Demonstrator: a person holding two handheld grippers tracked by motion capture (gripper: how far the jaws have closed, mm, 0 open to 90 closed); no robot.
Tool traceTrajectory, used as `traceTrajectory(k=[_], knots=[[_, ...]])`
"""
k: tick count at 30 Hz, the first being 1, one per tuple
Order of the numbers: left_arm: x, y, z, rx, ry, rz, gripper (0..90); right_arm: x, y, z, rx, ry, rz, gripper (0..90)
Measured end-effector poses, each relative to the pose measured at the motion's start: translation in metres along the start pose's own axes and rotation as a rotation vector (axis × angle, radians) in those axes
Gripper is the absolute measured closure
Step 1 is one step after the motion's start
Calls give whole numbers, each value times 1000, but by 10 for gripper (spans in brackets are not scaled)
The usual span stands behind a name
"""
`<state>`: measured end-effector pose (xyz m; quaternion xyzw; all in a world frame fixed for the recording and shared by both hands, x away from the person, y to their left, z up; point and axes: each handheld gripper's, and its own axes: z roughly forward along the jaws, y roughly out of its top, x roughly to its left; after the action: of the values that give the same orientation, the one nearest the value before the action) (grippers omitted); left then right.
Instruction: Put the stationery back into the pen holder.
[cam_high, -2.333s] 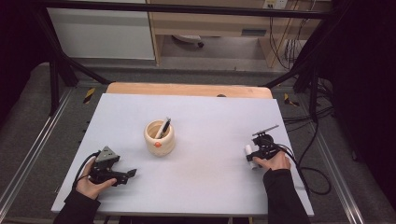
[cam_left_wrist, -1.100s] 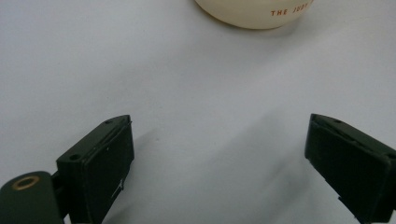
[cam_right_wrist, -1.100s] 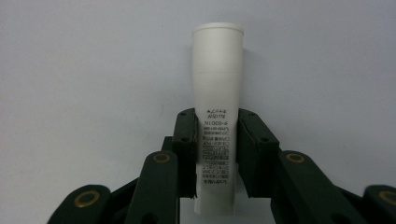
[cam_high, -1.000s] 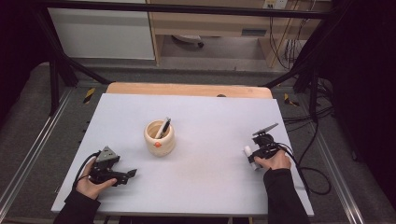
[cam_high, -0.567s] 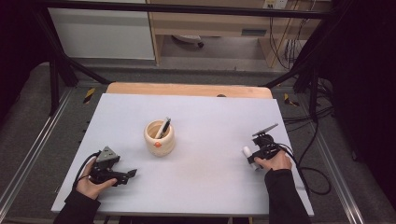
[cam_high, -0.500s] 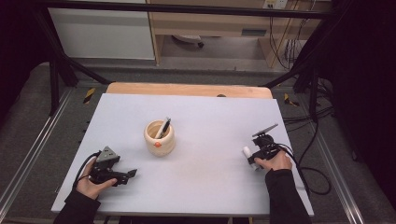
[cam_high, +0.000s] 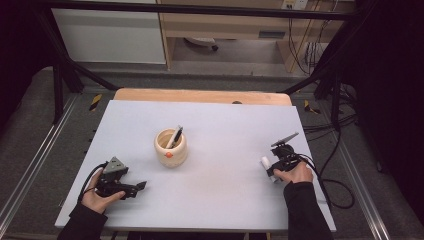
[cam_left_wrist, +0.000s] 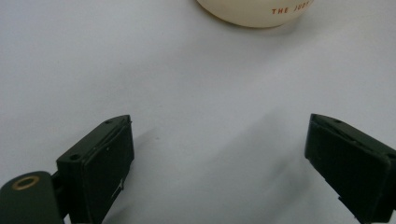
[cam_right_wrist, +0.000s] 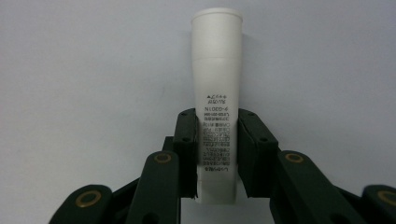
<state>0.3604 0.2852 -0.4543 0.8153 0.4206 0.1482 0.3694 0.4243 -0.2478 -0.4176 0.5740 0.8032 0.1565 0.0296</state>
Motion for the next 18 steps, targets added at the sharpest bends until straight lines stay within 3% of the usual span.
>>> traceTrajectory(k=[9,18], knots=[[0,0,0,1,-1,-1,81,4,-1,-15,-73,34,-22,715],[1,1,0,-2,-7,-7,81,11,-9,-27,-276,146,-54,715]])
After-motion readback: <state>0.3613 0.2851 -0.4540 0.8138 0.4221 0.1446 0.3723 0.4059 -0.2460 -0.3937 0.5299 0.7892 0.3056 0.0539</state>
